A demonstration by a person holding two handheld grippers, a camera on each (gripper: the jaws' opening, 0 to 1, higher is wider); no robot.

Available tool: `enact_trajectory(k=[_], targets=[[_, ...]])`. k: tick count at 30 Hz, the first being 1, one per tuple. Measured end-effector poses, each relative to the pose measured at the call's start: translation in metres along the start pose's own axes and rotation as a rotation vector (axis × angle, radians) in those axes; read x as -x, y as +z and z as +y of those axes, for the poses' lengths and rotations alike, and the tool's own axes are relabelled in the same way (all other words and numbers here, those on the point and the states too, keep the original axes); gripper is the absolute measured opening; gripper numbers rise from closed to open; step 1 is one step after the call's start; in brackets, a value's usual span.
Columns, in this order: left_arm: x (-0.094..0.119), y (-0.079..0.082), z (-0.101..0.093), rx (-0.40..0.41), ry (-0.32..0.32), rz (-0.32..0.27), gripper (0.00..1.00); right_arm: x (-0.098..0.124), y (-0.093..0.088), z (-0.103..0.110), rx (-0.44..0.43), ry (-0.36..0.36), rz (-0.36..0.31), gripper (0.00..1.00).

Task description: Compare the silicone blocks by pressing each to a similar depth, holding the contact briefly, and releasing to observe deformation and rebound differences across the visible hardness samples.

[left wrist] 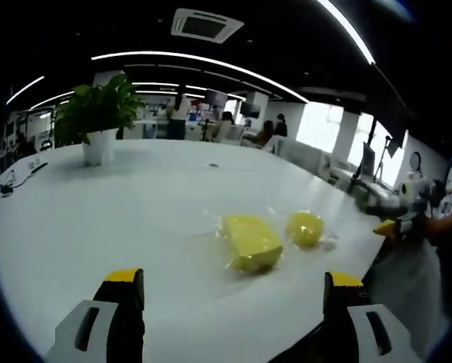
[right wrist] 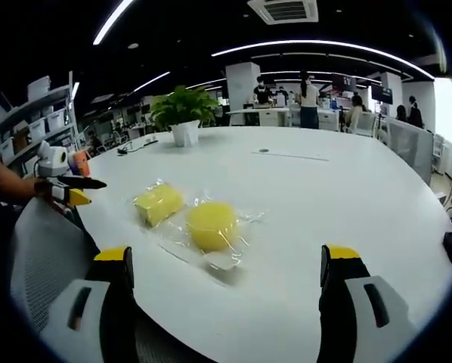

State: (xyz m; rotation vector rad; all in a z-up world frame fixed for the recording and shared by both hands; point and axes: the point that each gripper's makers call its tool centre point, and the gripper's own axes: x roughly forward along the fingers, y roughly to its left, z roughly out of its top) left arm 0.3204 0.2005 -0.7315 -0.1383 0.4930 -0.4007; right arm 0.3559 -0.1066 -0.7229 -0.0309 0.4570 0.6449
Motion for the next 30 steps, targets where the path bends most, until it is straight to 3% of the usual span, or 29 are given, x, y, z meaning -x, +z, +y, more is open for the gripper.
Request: enact_trajectory(k=[4, 7, 12, 16, 19, 21, 24, 26, 29, 30], targets=[[0.0, 0.001, 0.0, -0.008, 0.002, -0.003, 1.0, 0.0, 0.0, 0.005, -0.019, 0.023, 0.005, 0.96], [0.0, 0.0, -0.001, -0.009, 0.001, 0.002, 1.0, 0.001, -0.001, -0.001, -0.082, 0.013, 0.01, 0.96], [-0.001, 0.0, -0.001, -0.005, -0.003, 0.003, 1.0, 0.003, -0.003, -0.002, -0.015, -0.024, 0.015, 0.96], [-0.003, -0.001, -0.003, 0.0, -0.019, 0.013, 1.0, -0.001, -0.006, -0.004, -0.04, -0.014, 0.022, 0.96], [-0.006, -0.011, -0.006, 0.059, -0.04, 0.06, 1.0, 0.0, -0.007, -0.002, -0.032, -0.004, 0.024, 0.96], [-0.005, -0.01, -0.003, 0.073, -0.031, 0.057, 1.0, -0.001, -0.008, -0.001, -0.034, 0.005, 0.024, 0.96], [-0.004, -0.013, -0.001, 0.173, -0.013, 0.087, 0.99, -0.001, -0.008, 0.0, -0.032, 0.01, 0.024, 0.96], [-0.005, -0.009, 0.0, 0.219, -0.027, 0.074, 1.0, -0.001, -0.007, -0.001, -0.037, 0.008, 0.019, 0.96], [-0.004, -0.008, 0.011, 0.17, -0.011, 0.131, 0.98, -0.001, -0.01, -0.002, -0.057, 0.01, 0.027, 0.96], [-0.006, -0.001, 0.012, 0.148, -0.02, 0.128, 0.99, -0.001, -0.01, -0.002, -0.06, 0.009, 0.027, 0.96]])
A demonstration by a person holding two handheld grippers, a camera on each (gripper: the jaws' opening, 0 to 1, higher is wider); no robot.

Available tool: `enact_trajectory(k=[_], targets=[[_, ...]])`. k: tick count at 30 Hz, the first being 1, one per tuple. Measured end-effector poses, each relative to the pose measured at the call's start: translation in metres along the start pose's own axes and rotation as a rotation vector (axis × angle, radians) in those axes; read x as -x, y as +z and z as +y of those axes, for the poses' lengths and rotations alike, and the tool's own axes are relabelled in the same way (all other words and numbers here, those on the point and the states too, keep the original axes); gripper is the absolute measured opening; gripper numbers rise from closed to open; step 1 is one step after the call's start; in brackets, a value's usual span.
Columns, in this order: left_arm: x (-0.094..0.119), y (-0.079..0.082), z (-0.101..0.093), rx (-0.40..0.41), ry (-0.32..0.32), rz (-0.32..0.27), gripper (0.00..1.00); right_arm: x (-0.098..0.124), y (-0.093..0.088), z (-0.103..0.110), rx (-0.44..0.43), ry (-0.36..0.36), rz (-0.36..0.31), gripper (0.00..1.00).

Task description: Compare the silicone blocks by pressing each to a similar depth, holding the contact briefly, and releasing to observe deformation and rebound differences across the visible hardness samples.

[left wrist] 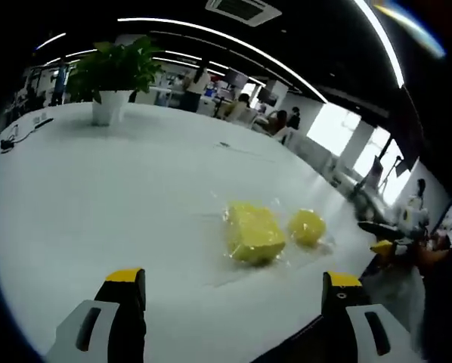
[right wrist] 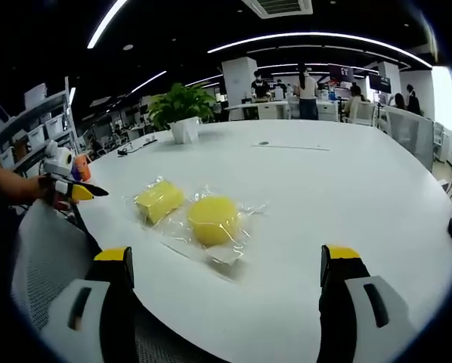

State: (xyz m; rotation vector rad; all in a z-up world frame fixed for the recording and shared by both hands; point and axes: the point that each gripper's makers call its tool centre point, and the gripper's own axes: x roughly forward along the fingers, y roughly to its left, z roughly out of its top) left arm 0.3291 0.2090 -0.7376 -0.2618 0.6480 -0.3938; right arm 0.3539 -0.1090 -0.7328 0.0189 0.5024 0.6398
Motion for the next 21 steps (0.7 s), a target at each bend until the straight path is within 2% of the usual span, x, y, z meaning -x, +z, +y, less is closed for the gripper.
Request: enact_trajectory(k=[4, 6, 10, 13, 16, 21], targets=[[-0.004, 0.027, 0.004, 0.01, -0.03, -0.028, 1.0, 0.0, 0.001, 0.001, 0.007, 0.002, -0.004, 0.96], [-0.009, 0.041, 0.008, 0.013, -0.024, -0.023, 1.0, 0.001, 0.002, 0.001, 0.006, 0.002, -0.008, 0.96], [-0.018, 0.06, 0.009, 0.039, -0.033, -0.036, 1.0, 0.001, 0.002, 0.0, -0.023, 0.001, -0.016, 0.96], [-0.027, 0.071, 0.011, 0.011, -0.023, -0.038, 1.0, 0.001, 0.002, 0.001, -0.024, 0.003, -0.016, 0.96], [-0.041, 0.078, 0.014, 0.015, -0.037, -0.032, 0.98, 0.001, 0.002, 0.001, -0.023, 0.003, -0.016, 0.96], [-0.063, 0.072, 0.017, 0.048, -0.057, 0.016, 0.86, 0.0, 0.002, 0.002, -0.029, 0.009, -0.015, 0.96]])
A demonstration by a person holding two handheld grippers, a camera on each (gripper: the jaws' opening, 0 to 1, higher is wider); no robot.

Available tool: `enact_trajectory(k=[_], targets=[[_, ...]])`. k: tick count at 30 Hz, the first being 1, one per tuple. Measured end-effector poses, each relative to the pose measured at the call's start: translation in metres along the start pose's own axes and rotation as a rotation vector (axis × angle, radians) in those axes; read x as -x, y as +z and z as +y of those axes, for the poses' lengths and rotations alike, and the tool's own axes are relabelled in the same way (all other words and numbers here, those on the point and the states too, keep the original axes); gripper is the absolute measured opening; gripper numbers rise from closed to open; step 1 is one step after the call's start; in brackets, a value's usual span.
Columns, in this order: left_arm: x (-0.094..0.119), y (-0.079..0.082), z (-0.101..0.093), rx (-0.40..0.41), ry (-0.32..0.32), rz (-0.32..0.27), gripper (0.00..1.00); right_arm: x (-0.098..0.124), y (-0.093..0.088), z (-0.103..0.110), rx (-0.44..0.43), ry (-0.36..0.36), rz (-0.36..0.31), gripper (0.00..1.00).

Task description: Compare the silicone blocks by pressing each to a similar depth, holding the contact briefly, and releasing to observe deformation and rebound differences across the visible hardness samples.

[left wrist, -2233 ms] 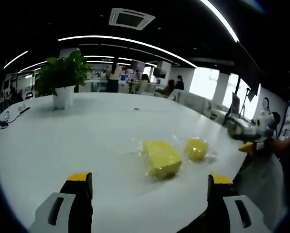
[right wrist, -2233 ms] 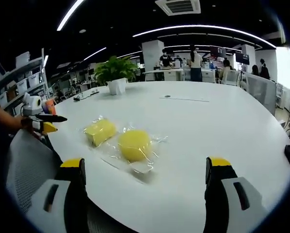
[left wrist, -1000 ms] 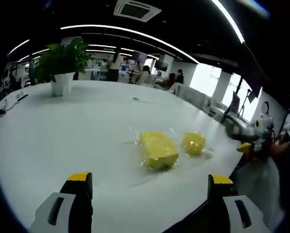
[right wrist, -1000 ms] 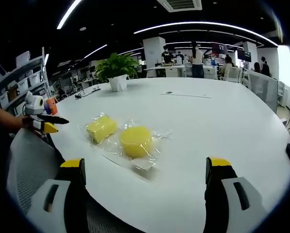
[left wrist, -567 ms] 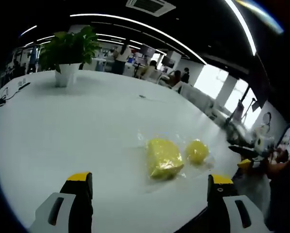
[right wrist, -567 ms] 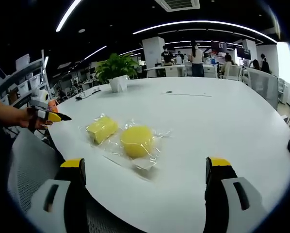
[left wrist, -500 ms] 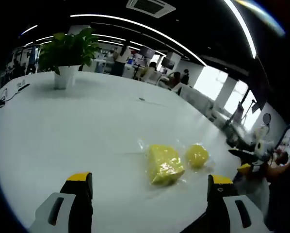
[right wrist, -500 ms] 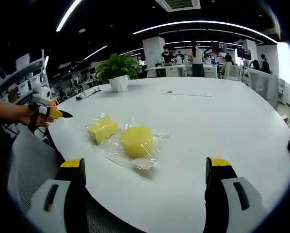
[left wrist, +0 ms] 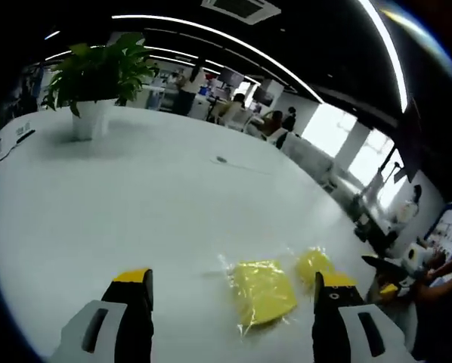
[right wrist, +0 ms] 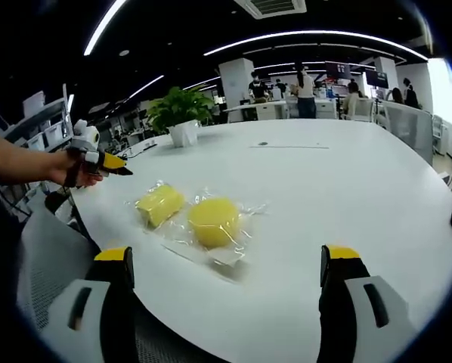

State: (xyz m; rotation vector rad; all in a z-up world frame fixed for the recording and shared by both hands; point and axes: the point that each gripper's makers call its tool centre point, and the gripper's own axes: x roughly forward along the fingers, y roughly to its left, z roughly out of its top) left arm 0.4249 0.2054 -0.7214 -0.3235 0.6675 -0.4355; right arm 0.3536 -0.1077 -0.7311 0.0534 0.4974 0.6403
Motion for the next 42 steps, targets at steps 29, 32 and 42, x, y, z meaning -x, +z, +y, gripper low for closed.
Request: enact_trajectory(k=[29, 32, 42], targets=[[-0.074, -0.024, 0.004, 0.387, -0.146, 0.08, 0.09, -0.003, -0.002, 0.0, -0.02, 0.011, 0.011, 0.96], [-0.075, -0.023, 0.004, 0.396, -0.142, 0.072, 0.01, -0.004, -0.001, 0.004, 0.0, 0.022, 0.015, 0.96], [-0.067, -0.03, -0.005, 0.43, -0.169, 0.089, 0.0, -0.004, -0.003, 0.006, 0.019, 0.034, 0.028, 0.92]])
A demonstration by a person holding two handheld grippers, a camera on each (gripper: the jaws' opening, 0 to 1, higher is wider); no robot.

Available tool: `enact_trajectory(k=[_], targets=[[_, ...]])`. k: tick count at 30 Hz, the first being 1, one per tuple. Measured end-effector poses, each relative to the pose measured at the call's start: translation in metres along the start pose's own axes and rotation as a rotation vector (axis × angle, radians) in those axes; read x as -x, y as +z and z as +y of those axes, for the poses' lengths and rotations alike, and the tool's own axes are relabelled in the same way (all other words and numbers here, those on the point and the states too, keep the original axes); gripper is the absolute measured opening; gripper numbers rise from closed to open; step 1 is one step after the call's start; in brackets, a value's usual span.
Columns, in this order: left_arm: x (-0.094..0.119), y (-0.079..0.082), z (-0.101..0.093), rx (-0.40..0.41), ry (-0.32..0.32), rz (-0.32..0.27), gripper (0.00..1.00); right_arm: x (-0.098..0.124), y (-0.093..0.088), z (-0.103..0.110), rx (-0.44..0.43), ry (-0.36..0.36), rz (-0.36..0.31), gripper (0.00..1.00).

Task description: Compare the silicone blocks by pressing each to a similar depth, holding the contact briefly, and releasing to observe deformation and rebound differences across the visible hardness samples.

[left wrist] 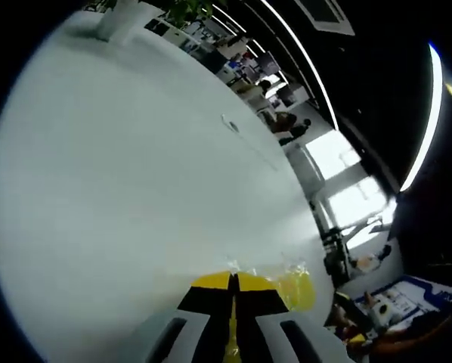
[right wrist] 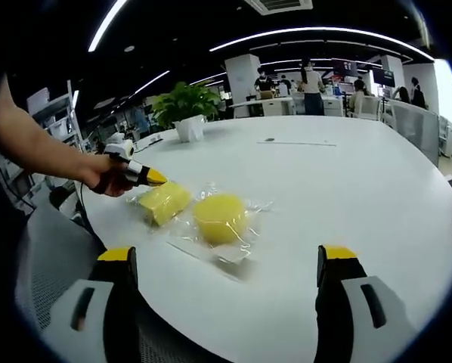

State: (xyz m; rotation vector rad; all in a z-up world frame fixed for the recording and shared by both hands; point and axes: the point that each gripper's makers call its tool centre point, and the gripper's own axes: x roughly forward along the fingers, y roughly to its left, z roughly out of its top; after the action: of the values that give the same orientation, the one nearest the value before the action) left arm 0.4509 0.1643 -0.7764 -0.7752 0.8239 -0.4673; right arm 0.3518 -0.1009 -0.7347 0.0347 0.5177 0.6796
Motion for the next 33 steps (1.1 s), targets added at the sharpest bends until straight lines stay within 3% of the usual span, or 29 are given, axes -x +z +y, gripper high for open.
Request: enact_trajectory(k=[6, 11, 19, 30, 32, 33], targets=[[0.004, 0.001, -0.014, -0.038, -0.048, -0.017, 0.0, 0.0, 0.003, 0.002, 0.0, 0.009, -0.016, 0.96], [0.009, 0.005, -0.021, -0.023, -0.051, -0.044, 0.0, 0.0, 0.004, 0.002, -0.021, 0.015, -0.021, 0.96], [0.012, 0.008, -0.035, -0.073, -0.062, -0.066, 0.0, 0.001, 0.002, -0.001, -0.01, 0.002, -0.016, 0.96], [0.026, 0.022, -0.082, -0.235, -0.111, -0.102, 0.0, 0.001, 0.004, 0.002, 0.006, 0.01, -0.019, 0.96], [0.03, 0.026, -0.082, -0.281, -0.062, -0.119, 0.0, 0.002, 0.004, 0.002, 0.004, 0.009, -0.021, 0.96], [0.031, 0.025, -0.086, -0.27, -0.067, -0.114, 0.0, 0.002, 0.004, 0.002, 0.001, 0.008, -0.022, 0.96]])
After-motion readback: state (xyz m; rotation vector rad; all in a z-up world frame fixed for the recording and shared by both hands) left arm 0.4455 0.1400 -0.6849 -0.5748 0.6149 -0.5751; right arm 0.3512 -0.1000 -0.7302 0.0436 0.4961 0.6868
